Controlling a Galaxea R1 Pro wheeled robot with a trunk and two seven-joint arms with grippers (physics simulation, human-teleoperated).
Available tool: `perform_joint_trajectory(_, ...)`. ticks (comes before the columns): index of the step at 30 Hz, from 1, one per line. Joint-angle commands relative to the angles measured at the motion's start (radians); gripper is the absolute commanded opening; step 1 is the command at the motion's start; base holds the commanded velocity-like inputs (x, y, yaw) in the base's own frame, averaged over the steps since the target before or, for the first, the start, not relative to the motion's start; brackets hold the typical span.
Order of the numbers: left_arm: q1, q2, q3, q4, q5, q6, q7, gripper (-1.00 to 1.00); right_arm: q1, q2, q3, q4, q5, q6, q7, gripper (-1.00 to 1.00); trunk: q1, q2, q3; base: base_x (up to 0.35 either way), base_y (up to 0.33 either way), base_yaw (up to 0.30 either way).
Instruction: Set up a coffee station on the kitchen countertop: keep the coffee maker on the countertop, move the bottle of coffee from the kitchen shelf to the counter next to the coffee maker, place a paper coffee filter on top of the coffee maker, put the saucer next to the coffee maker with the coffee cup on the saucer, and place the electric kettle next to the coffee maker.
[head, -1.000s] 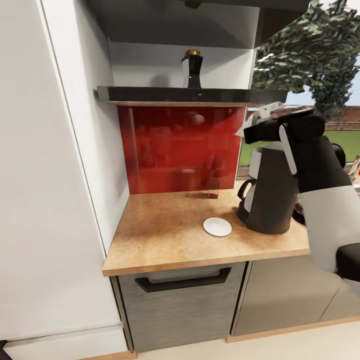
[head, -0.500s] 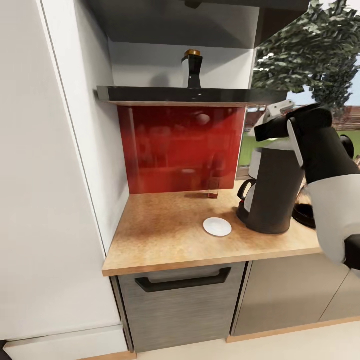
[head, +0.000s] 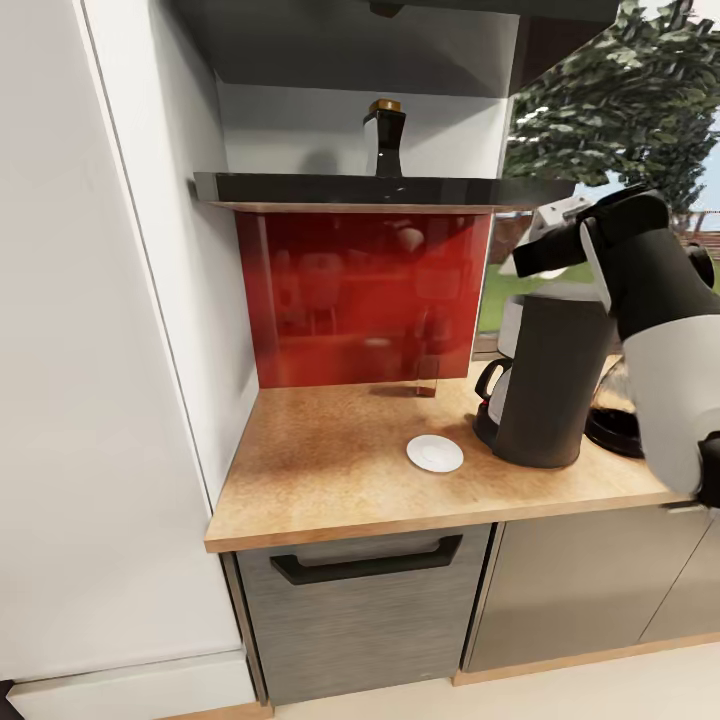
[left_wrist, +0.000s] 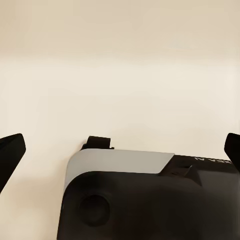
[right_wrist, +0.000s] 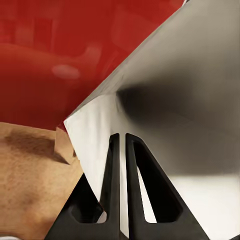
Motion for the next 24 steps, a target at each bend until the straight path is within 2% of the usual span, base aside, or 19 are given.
perform_joint_trajectory(1, 0.0, -0.001, 0.003, -0.002, 0.001, -0.001, 0.001, 1.0, -0.013, -0.001, 0.023, 0.011, 0.009, 0.003, 0.011, -1.0, 0.0, -0.001, -0.001, 0.0, 0.0, 0.0)
perform_joint_trajectory(6, 0.0, -0.001, 0.003, -0.002, 0.001, -0.001, 0.001, 1.0, -0.044, -0.001, 0.062, 0.051, 0.01, 0.003, 0.014, -1.0, 0.0, -0.001, -0.001, 0.0, 0.0, 0.0)
perform_joint_trajectory(16, 0.0, -0.001, 0.003, -0.002, 0.001, -0.001, 0.001, 1.0, -0.064, -0.001, 0.084, 0.084, 0.011, 0.003, 0.015, -1.0, 0.0, -0.001, -0.001, 0.0, 0.0, 0.0)
perform_joint_trajectory(24, 0.0, -0.001, 0.003, -0.002, 0.001, -0.001, 0.001, 1.0, -0.087, -0.003, 0.166, 0.15, 0.011, 0.003, 0.016, -1.0, 0.0, -0.001, -0.001, 0.0, 0.0, 0.0)
